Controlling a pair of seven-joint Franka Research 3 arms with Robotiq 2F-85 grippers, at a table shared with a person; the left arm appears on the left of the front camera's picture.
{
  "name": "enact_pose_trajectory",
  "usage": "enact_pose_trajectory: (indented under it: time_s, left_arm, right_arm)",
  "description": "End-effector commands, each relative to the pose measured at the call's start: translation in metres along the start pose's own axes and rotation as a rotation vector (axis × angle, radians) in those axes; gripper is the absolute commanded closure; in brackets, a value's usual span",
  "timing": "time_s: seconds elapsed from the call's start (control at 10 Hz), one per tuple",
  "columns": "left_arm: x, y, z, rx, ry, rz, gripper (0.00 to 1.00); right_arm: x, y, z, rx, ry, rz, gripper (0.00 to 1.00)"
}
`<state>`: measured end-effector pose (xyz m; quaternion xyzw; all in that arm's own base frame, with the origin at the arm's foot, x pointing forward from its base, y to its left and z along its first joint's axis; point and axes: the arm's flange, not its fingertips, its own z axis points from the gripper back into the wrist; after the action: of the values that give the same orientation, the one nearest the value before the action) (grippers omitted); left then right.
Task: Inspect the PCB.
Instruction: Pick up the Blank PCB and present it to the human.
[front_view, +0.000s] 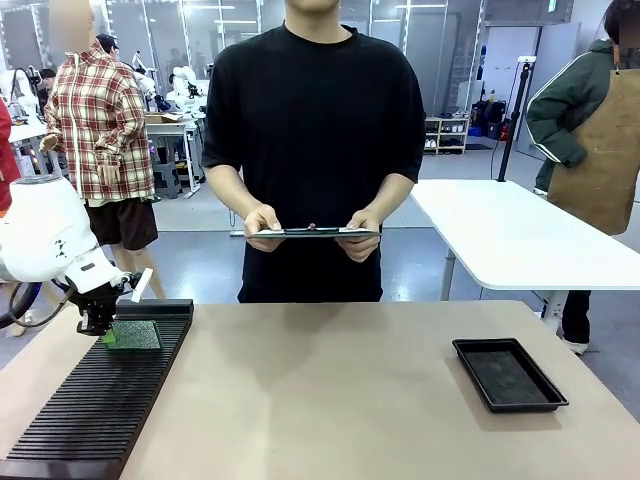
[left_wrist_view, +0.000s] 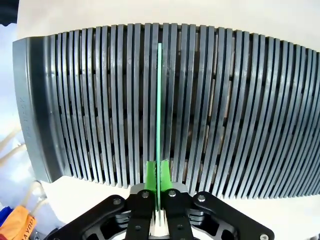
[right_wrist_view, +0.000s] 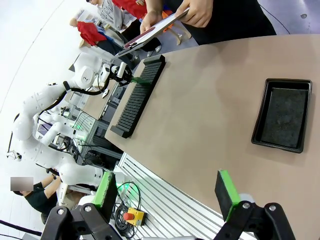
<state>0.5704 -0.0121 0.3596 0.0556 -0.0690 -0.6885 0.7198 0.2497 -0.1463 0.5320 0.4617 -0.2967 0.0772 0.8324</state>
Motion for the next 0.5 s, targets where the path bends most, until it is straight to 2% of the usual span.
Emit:
enact_pose_trajectory:
  time_s: [0.0, 0.2, 0.4]
  left_arm:
    - [-0.001, 0.000, 0.000, -0.002, -0.001, 0.001, 1.00]
    - [0.000, 0.000, 0.000, 0.000, 0.000, 0.000, 0.97]
    - [-0.004, -0.003, 0.033, 0.055, -0.046, 0.028, 0.97]
  right_arm:
    - [0.001, 0.000, 0.000, 0.009, -0.006, 0.021, 0.00]
    - [0.001, 0.000, 0.000, 0.009, -0.006, 0.021, 0.00]
    - [0.001, 0.000, 0.000, 0.009, -0.006, 0.021, 0.00]
